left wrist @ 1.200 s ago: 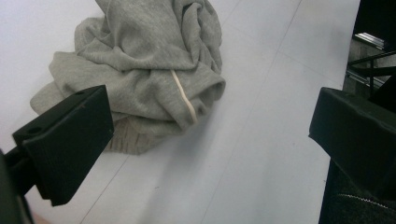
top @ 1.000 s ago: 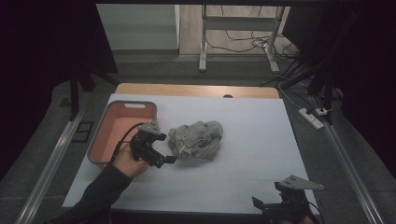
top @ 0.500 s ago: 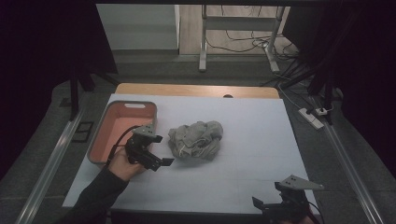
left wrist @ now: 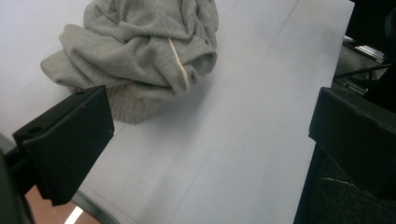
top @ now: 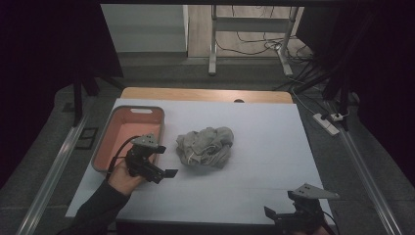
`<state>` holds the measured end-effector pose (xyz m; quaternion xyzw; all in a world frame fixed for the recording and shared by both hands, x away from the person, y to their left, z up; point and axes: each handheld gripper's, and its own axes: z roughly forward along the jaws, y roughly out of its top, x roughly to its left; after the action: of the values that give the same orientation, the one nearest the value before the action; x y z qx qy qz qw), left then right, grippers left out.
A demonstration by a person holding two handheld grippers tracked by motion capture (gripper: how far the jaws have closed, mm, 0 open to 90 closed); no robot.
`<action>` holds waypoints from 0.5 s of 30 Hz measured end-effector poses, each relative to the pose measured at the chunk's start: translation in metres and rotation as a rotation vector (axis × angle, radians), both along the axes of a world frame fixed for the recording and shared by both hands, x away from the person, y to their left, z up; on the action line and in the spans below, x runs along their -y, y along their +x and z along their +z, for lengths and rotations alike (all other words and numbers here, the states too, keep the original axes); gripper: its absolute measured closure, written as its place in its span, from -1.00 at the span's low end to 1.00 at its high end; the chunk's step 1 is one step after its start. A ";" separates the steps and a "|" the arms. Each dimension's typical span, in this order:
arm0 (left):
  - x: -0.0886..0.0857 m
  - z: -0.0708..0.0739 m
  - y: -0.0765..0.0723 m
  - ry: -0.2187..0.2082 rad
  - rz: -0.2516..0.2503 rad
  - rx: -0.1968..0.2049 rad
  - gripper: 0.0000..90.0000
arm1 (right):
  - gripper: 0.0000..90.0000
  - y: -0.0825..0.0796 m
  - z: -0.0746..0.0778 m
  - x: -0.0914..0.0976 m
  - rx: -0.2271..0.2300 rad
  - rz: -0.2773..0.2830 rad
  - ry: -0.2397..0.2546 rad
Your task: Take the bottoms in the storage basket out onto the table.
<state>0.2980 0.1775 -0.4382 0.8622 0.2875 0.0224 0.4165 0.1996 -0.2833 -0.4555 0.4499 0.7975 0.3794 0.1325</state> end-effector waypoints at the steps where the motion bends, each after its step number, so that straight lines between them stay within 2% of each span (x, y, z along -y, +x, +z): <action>1: -0.001 0.000 -0.001 -0.001 0.002 -0.001 -1.00 | -0.98 0.000 0.000 0.000 0.000 0.001 0.000; 15: -0.013 -0.003 -0.016 -0.012 0.034 0.011 -1.00 | -0.98 -0.001 0.000 0.001 0.000 -0.004 0.000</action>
<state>0.2816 0.1902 -0.4414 0.8545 0.3001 0.0324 0.4227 0.1983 -0.2840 -0.4553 0.4516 0.7966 0.3790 0.1332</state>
